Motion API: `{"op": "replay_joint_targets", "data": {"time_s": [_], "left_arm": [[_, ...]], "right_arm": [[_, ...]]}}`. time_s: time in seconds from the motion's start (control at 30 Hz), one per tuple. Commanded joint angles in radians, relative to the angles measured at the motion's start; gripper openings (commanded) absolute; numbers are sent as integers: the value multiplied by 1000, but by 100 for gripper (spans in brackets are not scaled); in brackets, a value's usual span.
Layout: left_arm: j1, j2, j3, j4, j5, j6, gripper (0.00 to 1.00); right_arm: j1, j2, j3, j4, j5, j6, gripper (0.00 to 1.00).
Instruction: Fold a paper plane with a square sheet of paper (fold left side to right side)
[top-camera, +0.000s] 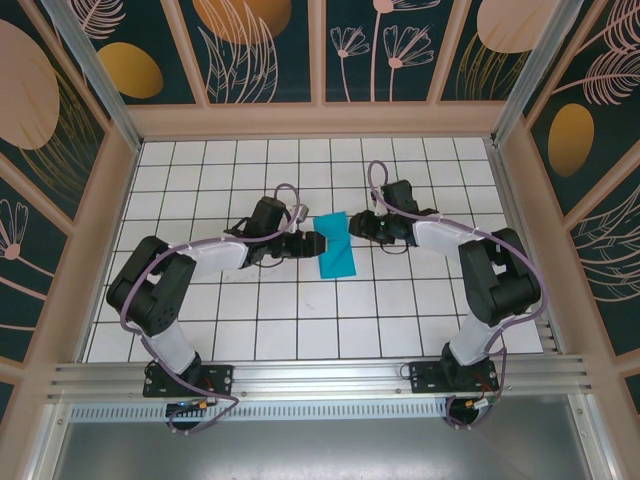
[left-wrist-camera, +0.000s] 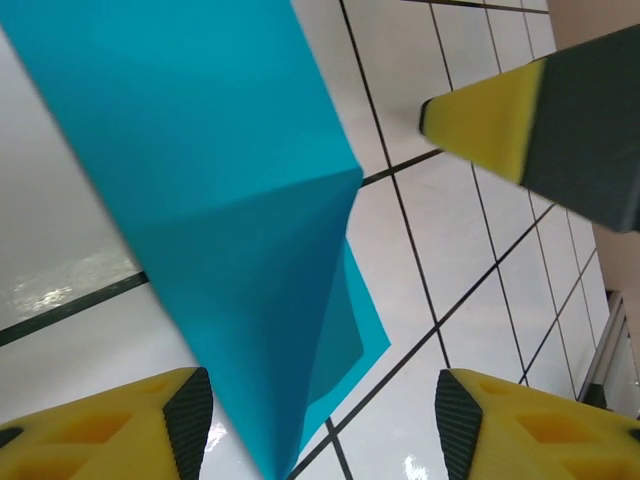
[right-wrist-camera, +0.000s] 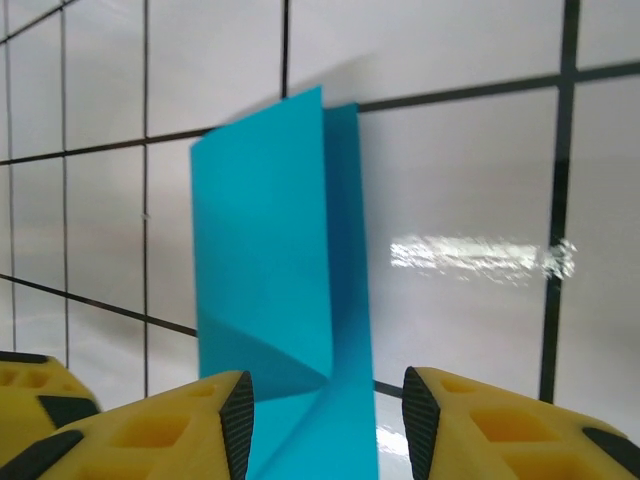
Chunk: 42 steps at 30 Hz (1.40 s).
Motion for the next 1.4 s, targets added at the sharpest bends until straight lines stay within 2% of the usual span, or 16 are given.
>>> {"op": "replay_joint_targets", "data": {"time_s": [0.0,0.2,0.33,0.4,0.5,0.6,0.87,1.0,1.37], "left_arm": [[-7,39,25,5,7,9,63],[-17,111,87,-9,9,23,50],[-19,131,90,-20,8,39,35],[-19,132,116,-24,5,44,26],[-20,119,109,-28,-10,50,17],[-19,95,101,-29,-26,54,13],[-19,36,51,-44,-69,67,12],[-20,28,38,-40,-74,66,12],[-19,30,38,-35,-83,63,13]], "right_arm": [[-9,-53,-29,-15,7,-22,47],[-16,-95,-62,-12,-1,-20,47],[-29,-116,-95,3,-39,-23,50],[-31,-121,-110,17,-62,-23,49],[-35,-127,-140,48,-100,-18,50],[-42,-129,-175,101,-156,-2,52],[-57,-122,-251,296,-295,51,70],[-50,-89,-235,370,-361,73,70],[21,80,-110,421,-376,104,60]]}}
